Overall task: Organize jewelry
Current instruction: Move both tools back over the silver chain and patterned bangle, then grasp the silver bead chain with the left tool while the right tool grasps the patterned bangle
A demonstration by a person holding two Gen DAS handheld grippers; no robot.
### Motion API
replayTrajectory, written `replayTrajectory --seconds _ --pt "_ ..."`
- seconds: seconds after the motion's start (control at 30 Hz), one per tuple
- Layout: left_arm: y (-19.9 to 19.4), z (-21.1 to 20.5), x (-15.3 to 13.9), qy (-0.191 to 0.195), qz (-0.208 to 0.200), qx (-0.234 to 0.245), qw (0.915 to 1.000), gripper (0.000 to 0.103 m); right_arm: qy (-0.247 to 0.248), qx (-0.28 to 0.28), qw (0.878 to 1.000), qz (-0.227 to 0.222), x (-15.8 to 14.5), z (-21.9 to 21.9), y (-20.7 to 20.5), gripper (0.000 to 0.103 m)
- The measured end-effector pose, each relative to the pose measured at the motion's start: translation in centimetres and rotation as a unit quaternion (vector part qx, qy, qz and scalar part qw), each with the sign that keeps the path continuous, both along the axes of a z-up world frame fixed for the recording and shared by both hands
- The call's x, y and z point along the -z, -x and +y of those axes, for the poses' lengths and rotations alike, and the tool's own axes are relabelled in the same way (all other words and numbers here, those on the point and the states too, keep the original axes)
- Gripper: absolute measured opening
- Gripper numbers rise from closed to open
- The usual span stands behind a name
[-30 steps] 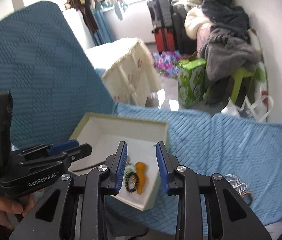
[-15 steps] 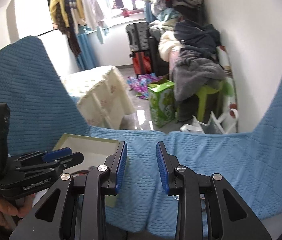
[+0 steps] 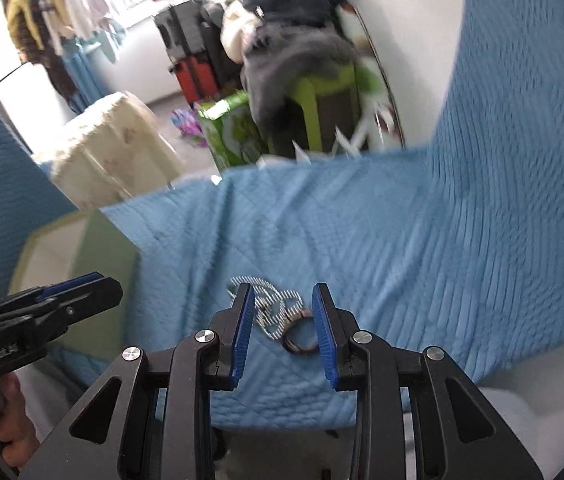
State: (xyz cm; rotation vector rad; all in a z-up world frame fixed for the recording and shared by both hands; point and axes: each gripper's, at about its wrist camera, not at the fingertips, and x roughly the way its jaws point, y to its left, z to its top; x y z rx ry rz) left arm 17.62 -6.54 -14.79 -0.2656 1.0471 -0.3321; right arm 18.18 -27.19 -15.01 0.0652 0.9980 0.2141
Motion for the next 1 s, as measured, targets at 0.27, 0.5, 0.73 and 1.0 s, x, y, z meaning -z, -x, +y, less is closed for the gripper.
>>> replayTrajectory --seconds 0.27,0.5,0.73,1.0 --pt "-2.1 -3.6 5.1 -0.004 0.059 0.01 0.9982 0.035 -0.003 0.002 0.998 0.065 6.3 -1.1 -1.6 0.027" --pt "-3.7 -5.3 8.0 -0.031 0.076 0.003 0.9966 0.035 -0.017 0.012 0.995 0.099 8.6 -1.9 -2.7 0.019" --pt "-4.2 -7.0 8.8 -0.034 0.075 0.021 0.9964 0.035 0.013 -0.004 0.996 0.094 9.0 -1.5 -3.1 0.008" --pt "-5.7 -8.5 9.2 -0.053 0.065 0.029 0.9961 0.034 0.019 0.021 0.997 0.068 7.8 -2.3 -2.9 0.005"
